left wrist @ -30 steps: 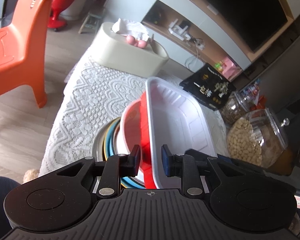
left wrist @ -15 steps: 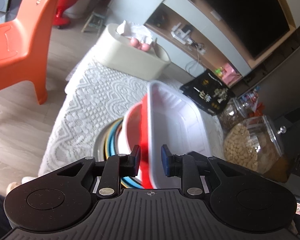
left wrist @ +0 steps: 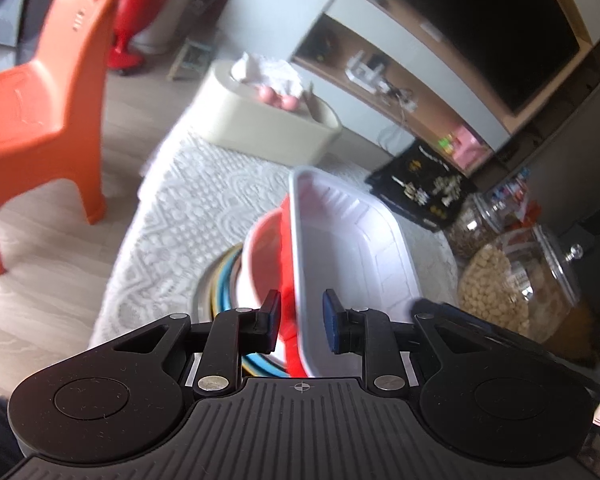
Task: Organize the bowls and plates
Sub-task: 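Lower the tray onto the top white bowl with both tools, then open both tools and pull them back from the stack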
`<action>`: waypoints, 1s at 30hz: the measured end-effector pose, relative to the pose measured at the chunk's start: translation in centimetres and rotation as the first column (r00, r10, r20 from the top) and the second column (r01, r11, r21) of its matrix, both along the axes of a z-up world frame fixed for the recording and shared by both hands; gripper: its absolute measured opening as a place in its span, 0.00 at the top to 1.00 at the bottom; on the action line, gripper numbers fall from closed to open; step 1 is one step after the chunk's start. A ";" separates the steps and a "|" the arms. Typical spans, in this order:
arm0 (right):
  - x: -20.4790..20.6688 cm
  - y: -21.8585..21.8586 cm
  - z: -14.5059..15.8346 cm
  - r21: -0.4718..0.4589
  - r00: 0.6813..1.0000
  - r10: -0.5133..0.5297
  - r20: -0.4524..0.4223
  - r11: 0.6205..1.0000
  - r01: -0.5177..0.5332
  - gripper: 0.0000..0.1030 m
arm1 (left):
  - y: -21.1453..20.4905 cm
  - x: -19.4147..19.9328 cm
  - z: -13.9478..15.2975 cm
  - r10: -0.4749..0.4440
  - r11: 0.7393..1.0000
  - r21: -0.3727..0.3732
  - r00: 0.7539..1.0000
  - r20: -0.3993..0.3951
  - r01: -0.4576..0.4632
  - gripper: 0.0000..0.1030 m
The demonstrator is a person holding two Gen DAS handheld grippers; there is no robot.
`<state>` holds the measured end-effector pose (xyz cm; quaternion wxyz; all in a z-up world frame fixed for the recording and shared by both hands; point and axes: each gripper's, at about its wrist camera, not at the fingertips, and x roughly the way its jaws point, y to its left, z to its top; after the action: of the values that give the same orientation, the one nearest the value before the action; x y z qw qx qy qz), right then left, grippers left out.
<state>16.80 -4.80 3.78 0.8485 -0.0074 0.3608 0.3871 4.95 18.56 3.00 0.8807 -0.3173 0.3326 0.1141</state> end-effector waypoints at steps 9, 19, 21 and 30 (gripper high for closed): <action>-7.2 -6.4 1.2 0.026 0.996 -0.001 0.092 1.000 -0.001 0.19 | -7.4 -8.2 2.3 -0.007 0.958 0.286 0.996 0.086 -0.018 0.76; -12.7 -8.7 -2.8 -0.104 0.999 0.003 0.043 0.995 0.002 0.18 | -14.3 -12.4 -1.1 -0.100 0.942 0.323 0.995 0.002 0.094 0.83; -13.0 -9.0 -3.6 -0.122 0.999 -0.005 0.033 0.992 0.009 0.18 | -14.9 -12.2 -1.4 -0.102 0.933 0.343 0.994 -0.032 0.107 0.83; -13.3 -9.7 -4.0 -0.118 1.000 -0.026 0.008 0.993 0.027 0.18 | -16.2 -12.4 -1.5 -0.098 0.916 0.386 0.994 -0.055 0.112 0.84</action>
<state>3.49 -14.47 -0.27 0.8528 -0.0539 0.3804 0.3538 -7.49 2.33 1.51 0.9250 -0.1160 0.3351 0.1361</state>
